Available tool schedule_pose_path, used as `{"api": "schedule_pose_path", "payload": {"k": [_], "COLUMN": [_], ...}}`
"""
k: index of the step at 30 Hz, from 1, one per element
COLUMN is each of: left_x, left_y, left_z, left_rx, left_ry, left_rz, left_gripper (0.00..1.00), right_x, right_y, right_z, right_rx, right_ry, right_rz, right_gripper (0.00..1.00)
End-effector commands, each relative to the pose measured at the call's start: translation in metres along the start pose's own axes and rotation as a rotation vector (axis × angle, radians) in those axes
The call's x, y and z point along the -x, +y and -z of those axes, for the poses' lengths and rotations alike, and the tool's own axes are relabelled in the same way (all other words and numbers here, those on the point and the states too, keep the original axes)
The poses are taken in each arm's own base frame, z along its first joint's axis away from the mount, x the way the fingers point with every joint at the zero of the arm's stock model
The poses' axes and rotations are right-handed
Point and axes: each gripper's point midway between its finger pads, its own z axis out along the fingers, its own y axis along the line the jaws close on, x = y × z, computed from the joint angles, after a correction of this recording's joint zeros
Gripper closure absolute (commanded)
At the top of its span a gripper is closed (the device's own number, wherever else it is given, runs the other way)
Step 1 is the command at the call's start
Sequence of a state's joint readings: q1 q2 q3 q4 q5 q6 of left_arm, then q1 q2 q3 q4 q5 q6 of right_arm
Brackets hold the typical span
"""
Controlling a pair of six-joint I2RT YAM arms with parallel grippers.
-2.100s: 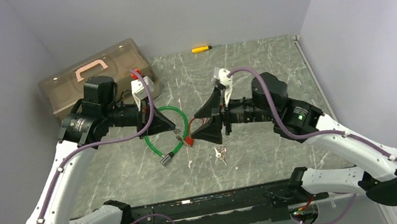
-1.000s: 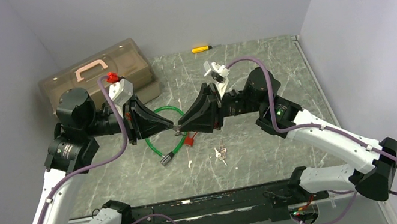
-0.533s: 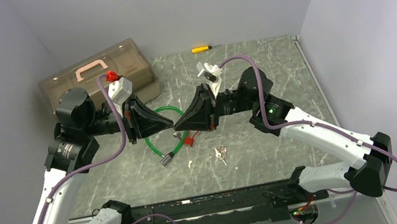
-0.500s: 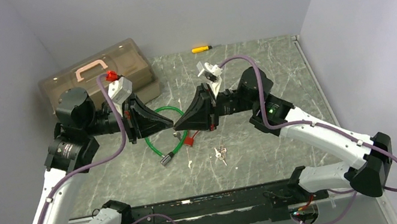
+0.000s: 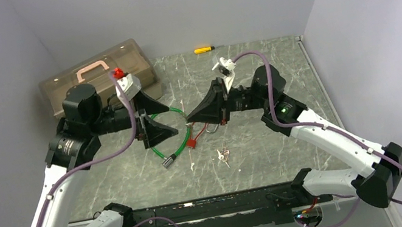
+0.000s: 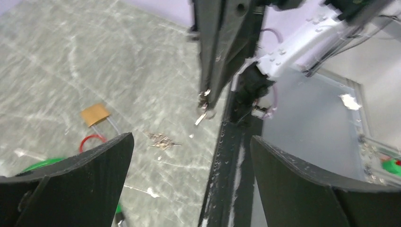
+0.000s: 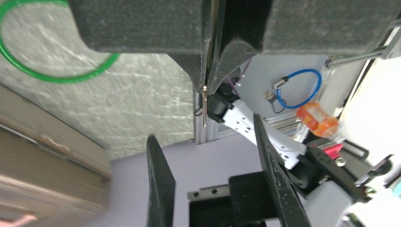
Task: Unlock with the key
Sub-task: Pick up the key from the center of the board, then adjust the lock at the center of the board.
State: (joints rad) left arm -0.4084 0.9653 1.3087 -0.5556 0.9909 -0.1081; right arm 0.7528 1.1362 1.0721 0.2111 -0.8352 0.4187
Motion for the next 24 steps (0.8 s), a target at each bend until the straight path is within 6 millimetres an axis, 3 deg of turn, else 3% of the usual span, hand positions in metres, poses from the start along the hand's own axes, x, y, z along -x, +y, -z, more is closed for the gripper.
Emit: {"api": "schedule_pose_path", "payload": {"k": [1, 3, 8, 13, 16, 24], "left_x": [-0.037, -0.074, -0.169, -0.237, -0.257, -0.273], "left_y": [0.055, 0.074, 0.108, 0.135, 0.154, 0.208], "left_z": [0.008, 0.012, 0.031, 0.062, 0.067, 0.044], "left_rx": [0.241, 0.273, 0.239, 0.125, 0.071, 0.058], "left_ry": [0.198, 0.333, 0.605, 0.888, 0.976, 0.991], "left_rz": [-0.006, -0.018, -0.242, -0.531, -0.658, -0.903], "left_gripper": [0.01, 0.01, 0.01, 0.01, 0.01, 0.01], "right_x": [-0.006, -0.017, -0.042, -0.06, -0.061, -0.049], "right_y": [-0.018, -0.025, -0.033, -0.038, -0.039, -0.037], "right_z": [0.028, 0.039, 0.056, 0.065, 0.069, 0.073], "right_rx": [-0.117, -0.176, -0.277, -0.34, -0.366, -0.393], "right_ry": [0.002, 0.021, 0.055, 0.078, 0.073, 0.046], "right_rz": [-0.015, -0.041, -0.101, -0.145, -0.147, -0.129], "right_gripper": [1.0, 1.0, 1.0, 1.0, 1.0, 1.0]}}
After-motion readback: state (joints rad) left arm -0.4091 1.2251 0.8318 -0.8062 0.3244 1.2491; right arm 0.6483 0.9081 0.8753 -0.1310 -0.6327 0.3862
